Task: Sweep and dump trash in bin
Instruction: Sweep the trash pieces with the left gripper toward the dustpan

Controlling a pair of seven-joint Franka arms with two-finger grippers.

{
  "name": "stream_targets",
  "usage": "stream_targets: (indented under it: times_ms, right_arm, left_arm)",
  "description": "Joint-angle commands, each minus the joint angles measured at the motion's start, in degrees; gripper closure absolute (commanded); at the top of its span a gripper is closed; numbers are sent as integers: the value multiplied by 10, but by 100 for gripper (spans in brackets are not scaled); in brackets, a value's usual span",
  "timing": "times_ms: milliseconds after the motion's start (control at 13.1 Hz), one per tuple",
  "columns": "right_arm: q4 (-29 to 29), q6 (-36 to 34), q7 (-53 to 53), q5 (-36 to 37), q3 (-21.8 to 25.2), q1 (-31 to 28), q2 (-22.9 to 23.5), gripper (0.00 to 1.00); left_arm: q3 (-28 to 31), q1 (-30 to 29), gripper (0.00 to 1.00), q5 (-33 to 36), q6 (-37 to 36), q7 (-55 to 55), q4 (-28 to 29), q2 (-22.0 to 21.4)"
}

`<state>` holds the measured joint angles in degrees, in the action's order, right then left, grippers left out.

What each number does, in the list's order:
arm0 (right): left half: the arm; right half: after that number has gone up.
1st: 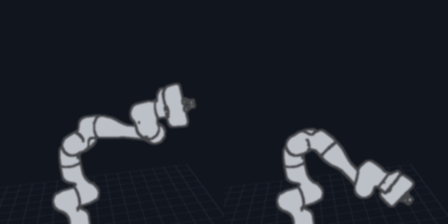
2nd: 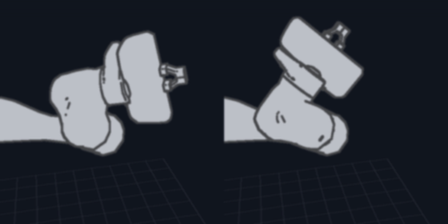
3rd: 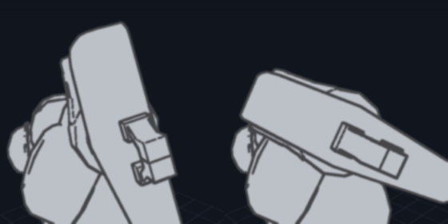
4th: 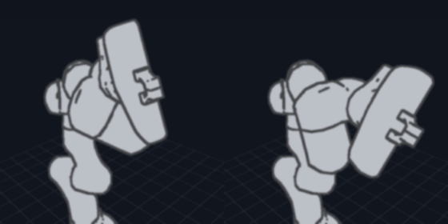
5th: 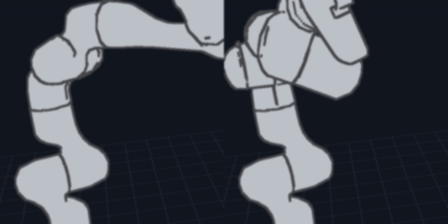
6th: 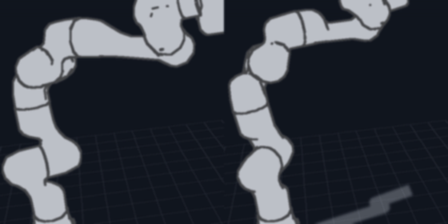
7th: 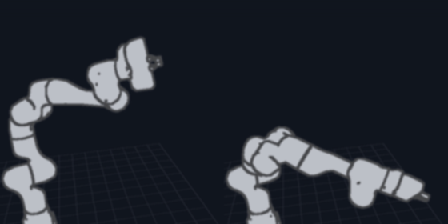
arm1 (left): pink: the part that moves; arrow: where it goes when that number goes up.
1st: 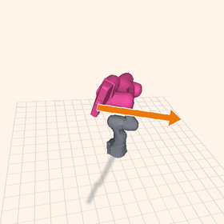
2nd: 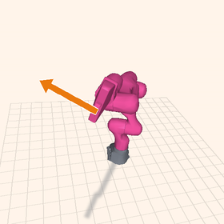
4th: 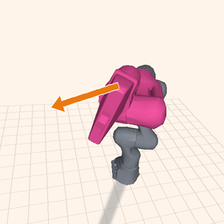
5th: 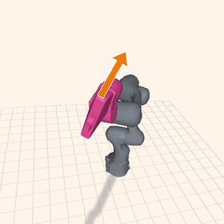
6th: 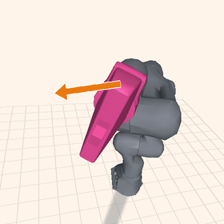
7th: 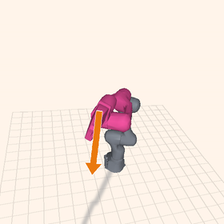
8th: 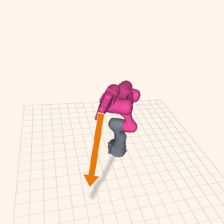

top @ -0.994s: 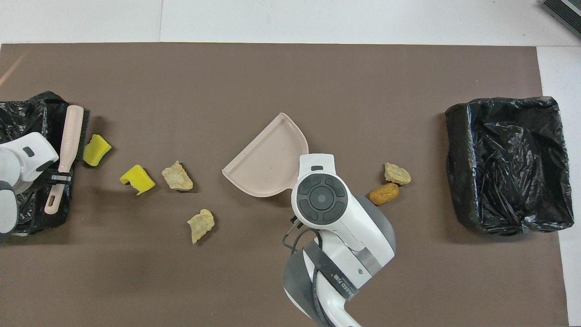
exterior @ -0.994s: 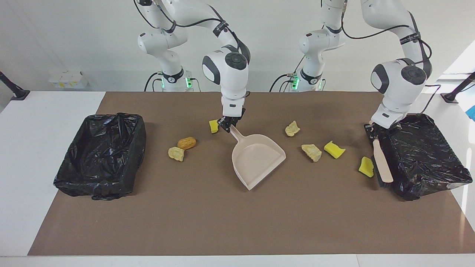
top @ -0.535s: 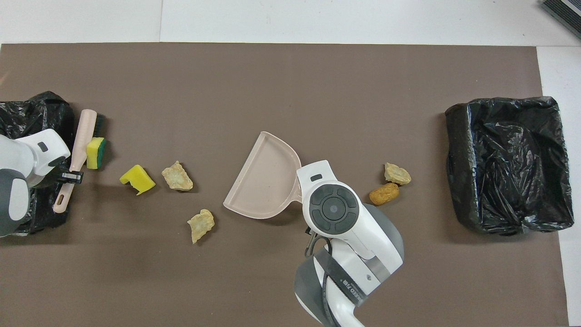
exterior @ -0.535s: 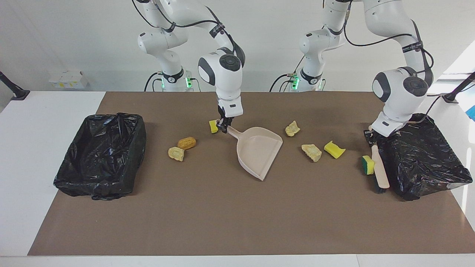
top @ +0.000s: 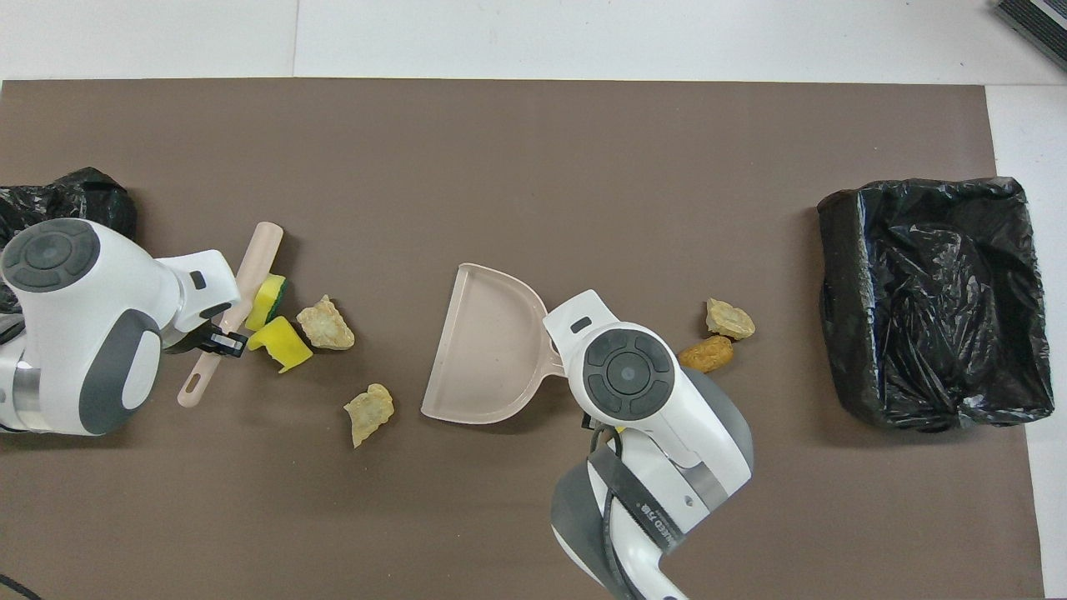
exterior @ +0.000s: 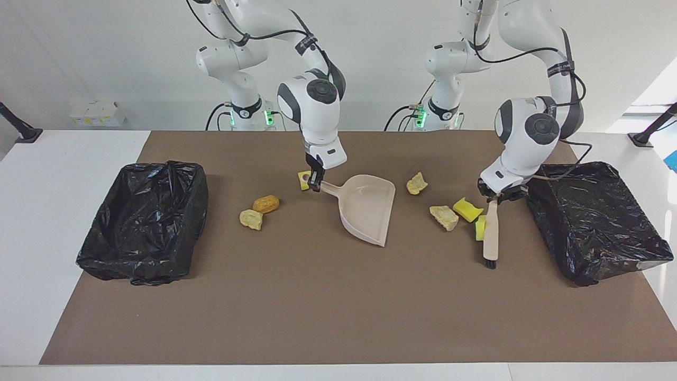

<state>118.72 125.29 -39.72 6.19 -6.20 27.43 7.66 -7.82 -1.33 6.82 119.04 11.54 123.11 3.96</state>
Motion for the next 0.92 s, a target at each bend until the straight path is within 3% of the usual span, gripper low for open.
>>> stream_targets:
  times_ms: [0, 306, 459, 612, 841]
  right_arm:
    - [17, 7, -65, 13, -3, -6, -16, 100]
    - [15, 7, -124, 42, -3, -12, -14, 100]
    - [12, 7, -154, 52, -2, -14, -12, 100]
    - [8, 7, -155, 53, -3, -14, -10, 100]
    - [7, 7, -156, 58, -2, -15, -9, 100]
  left_arm:
    - [7, 53, 100, -28, -21, -35, 14, -17]
    - [14, 57, 100, -28, -62, -74, -35, -50]
    - [18, 20, 100, -32, -78, -67, -41, -69]
    - [18, -6, 100, -33, -79, -67, -30, -77]
    - [18, -40, 100, -34, -65, -65, 34, -106]
